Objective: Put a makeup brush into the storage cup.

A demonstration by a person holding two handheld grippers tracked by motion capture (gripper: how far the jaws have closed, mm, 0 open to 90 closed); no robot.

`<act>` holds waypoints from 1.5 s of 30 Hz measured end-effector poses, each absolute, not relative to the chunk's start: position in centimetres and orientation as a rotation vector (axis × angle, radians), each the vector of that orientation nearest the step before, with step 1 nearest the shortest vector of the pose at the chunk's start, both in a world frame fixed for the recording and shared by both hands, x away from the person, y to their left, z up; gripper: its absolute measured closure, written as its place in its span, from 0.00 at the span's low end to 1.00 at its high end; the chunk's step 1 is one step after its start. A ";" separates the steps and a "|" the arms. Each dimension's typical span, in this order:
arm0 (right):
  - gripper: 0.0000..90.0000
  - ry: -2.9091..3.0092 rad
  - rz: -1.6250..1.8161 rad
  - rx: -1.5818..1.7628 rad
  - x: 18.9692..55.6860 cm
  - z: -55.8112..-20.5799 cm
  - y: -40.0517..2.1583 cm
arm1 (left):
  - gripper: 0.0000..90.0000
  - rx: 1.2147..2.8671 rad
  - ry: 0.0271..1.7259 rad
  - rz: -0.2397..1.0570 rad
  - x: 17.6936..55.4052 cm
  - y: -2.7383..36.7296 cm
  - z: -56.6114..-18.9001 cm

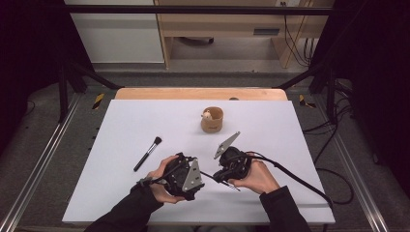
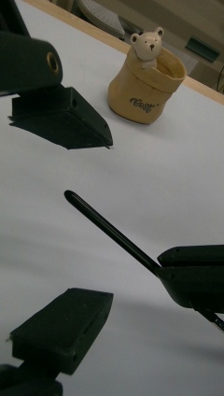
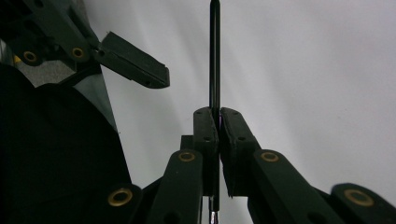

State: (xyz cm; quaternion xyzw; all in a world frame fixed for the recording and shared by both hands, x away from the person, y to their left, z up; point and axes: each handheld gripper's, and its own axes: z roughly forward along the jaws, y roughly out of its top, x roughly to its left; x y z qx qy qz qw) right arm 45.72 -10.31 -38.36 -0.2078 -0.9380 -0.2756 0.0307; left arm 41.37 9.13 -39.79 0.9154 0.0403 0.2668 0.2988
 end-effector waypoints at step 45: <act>0.95 -2.859 -0.811 -0.560 45.6 -38.5 -9.2 | 0.83 2.501 -0.238 0.845 40.2 7.5 -41.5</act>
